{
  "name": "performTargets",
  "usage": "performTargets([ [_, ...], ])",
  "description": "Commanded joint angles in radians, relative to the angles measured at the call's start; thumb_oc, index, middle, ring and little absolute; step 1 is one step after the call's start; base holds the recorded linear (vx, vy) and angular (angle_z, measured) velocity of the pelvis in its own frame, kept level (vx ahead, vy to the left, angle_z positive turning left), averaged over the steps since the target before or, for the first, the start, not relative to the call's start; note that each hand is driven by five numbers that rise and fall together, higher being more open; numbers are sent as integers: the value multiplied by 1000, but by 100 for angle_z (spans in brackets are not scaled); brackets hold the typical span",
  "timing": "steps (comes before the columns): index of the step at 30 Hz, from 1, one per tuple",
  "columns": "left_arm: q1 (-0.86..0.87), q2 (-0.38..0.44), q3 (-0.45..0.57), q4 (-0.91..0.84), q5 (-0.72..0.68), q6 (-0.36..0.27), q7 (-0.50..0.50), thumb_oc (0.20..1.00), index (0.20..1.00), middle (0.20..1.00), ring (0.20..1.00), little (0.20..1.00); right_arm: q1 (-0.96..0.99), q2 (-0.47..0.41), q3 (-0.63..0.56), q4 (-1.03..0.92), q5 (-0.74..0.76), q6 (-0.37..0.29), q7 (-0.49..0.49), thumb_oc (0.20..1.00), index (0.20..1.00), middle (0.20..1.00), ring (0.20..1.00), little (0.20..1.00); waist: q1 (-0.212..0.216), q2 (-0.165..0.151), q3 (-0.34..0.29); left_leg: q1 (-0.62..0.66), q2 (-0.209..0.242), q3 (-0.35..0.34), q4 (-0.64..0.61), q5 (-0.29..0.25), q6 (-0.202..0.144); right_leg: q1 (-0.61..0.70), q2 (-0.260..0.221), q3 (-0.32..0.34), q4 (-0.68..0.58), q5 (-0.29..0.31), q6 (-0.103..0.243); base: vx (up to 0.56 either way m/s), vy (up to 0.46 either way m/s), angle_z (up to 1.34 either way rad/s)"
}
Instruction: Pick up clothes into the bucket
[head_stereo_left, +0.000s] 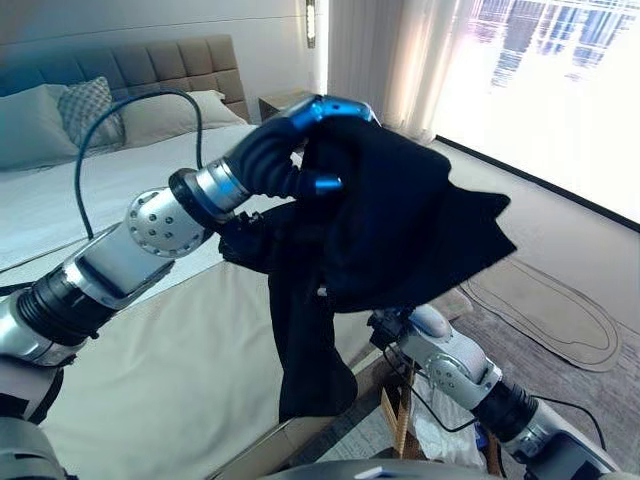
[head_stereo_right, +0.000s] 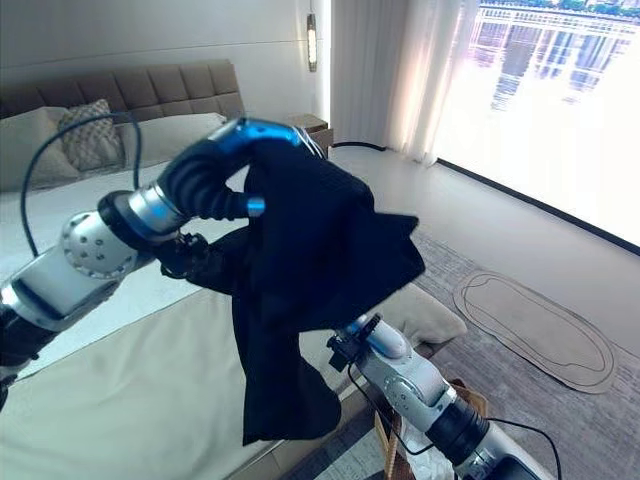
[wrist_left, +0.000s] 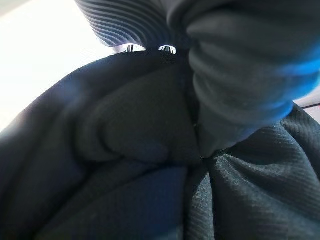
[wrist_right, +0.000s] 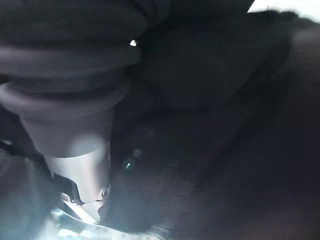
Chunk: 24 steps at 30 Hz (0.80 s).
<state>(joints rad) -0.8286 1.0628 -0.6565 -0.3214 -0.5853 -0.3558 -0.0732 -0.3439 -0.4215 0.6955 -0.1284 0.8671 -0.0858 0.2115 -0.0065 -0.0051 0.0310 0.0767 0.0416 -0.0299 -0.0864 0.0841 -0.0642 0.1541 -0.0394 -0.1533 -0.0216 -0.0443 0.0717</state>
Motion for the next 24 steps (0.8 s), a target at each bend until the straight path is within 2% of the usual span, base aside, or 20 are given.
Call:
performTargets([
  [1, -121, 19, 0, 11, -102, -9, 0, 200, 200, 200, 200, 200, -114, 17, -2, -149, 100, -43, 13, 1000, 1000, 1000, 1000, 1000, 15, -50, 5, 66, -27, 77, 15, -90, 7, -53, -21, 7, -1, 52, 53, 0, 0, 0],
  [9, -35, 16, 24, 5, -123, 19, -10, 200, 200, 200, 200, 200, -140, 12, -20, -208, 155, -62, -1, 1000, 1000, 1000, 1000, 1000, 10, -47, 10, 71, -28, 87, 13, -94, 9, -53, -24, 10, -5, 54, 57, 0, 0, 0],
  [10, -22, 15, 33, 9, -125, 21, -9, 200, 200, 200, 200, 200, -136, 11, -25, -212, 162, -63, -3, 849, 849, 849, 849, 849, 10, -47, 10, 71, -28, 88, 14, -94, 9, -52, -25, 11, -5, 53, 58, 0, 0, 0],
  [11, -13, 16, 40, 9, -125, 24, -11, 200, 200, 200, 200, 200, -135, 10, -25, -213, 167, -62, 0, 573, 573, 573, 573, 573, 10, -47, 11, 72, -29, 89, 14, -94, 9, -52, -25, 12, -4, 54, 57, 0, 0, 0],
  [12, -2, 13, 49, 12, -123, 26, -9, 200, 200, 200, 200, 200, -133, 10, -26, -217, 172, -60, 1, 338, 338, 338, 338, 338, 11, -48, 12, 72, -28, 90, 14, -94, 9, -52, -26, 12, -4, 54, 57, 0, 0, 0],
  [13, 12, 10, 58, 17, -122, 27, -8, 200, 200, 200, 200, 200, -131, 9, -26, -219, 175, -60, 1, 200, 200, 200, 200, 200, 10, -48, 13, 72, -29, 90, 14, -94, 9, -52, -26, 12, -4, 54, 57, 0, 0, 0],
  [17, 54, 4, 97, 32, -108, 26, 1, 200, 200, 200, 200, 200, -119, 5, -35, -225, 176, -64, 4, 200, 200, 200, 200, 200, 9, -47, 13, 69, -30, 91, 13, -94, 10, -55, -28, 11, -3, 53, 58, 0, 0, 0],
  [24, 225, -16, 271, 84, -23, 21, 43, 200, 200, 200, 200, 200, -25, 15, -85, -227, 158, -52, 22, 200, 200, 200, 200, 200, 9, -47, 17, 71, -30, 89, 13, -96, 12, -53, -30, 10, -1, 52, 57, 0, 0, 0],
])
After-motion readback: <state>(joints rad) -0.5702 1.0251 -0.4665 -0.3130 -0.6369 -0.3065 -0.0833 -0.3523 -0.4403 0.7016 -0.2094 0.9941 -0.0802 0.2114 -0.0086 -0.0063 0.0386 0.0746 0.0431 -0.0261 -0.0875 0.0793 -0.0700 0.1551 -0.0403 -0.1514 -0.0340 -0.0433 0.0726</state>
